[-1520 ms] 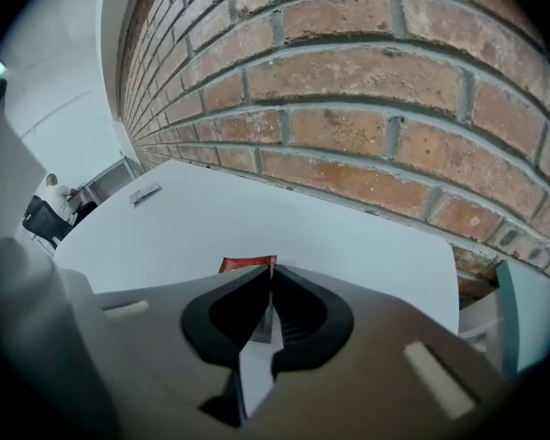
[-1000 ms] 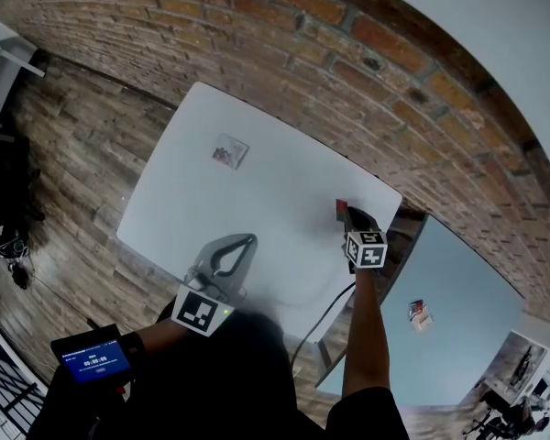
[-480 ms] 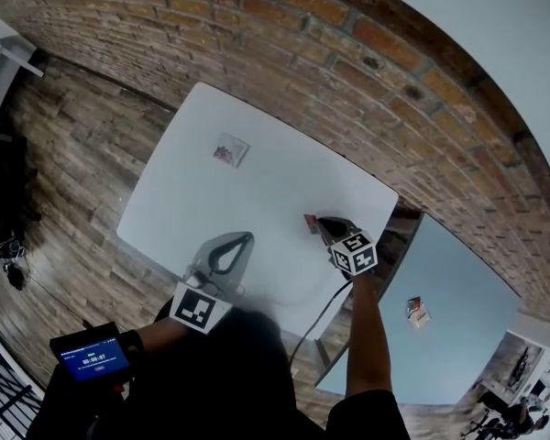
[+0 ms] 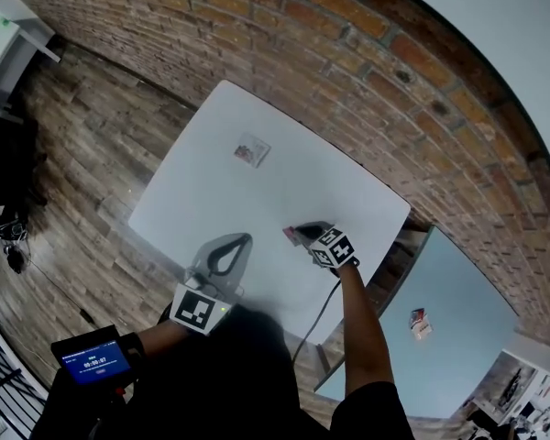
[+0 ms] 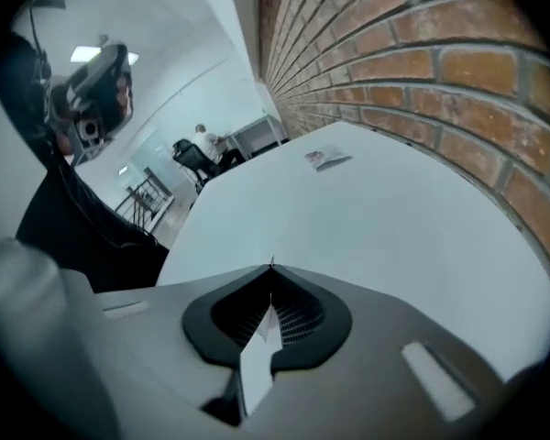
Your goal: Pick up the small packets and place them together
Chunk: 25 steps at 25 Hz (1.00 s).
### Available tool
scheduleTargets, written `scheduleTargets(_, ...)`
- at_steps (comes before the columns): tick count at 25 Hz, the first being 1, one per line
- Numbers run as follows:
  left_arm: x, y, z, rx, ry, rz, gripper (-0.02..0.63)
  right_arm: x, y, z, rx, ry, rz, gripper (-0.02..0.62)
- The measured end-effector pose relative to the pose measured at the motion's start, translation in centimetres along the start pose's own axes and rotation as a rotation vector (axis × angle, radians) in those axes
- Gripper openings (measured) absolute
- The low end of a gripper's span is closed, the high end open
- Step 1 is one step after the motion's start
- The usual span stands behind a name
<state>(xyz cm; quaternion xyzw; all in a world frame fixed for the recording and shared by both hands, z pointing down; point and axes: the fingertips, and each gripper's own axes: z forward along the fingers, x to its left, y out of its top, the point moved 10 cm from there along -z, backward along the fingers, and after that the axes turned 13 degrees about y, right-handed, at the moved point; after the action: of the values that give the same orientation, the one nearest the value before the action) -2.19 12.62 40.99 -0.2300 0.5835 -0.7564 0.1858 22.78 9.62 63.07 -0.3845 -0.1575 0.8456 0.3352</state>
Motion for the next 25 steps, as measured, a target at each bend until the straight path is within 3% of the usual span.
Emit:
scheduleTargets(4, 0.5, -0.2, -0.7, -0.003, 0.019, -0.005, 0.0, 0.0, 0.6, 2.4, 0.155, -0.066, -0.103, 0.008)
scheduleTargets(8, 0.7, -0.2, -1.2, 0.0, 0.016, -0.009, 0.0, 0.4, 0.7, 2.7, 0.178, -0.168, -0.131, 0.012)
scheduleTargets(11, 0.8, -0.3, -1.3, 0.004, 0.002, -0.009, 0.0, 0.4, 0.5, 1.2, 0.092, -0.255, -0.079, 0.034)
scheduleTargets(13, 0.8, -0.2, -1.4, -0.002, -0.015, 0.0, 0.0, 0.5, 0.0, -0.3, -0.013, -0.309, 0.002, 0.086)
scheduleTargets(16, 0.6, 0.0, -1.3, -0.01, -0.039, 0.002, 0.0, 1.0, -2.1, -2.4, -0.173, -0.375, 0.17, 0.098)
scheduleTargets(19, 0.9, 0.0, -1.3, -0.002, -0.049, -0.002, 0.0, 2.7, -4.3, -2.6, -0.321, -0.377, 0.363, 0.097)
scheduleTargets(22, 1.1, 0.0, -1.4, -0.004, -0.06, 0.008, 0.0, 4.8, -5.7, -0.6, -0.319, -0.37, 0.4, 0.092)
scheduleTargets(25, 1.4, 0.2, -1.4, -0.014, -0.074, 0.018, 0.0, 6.2, -5.6, 1.8, -0.204, -0.397, 0.307, 0.094)
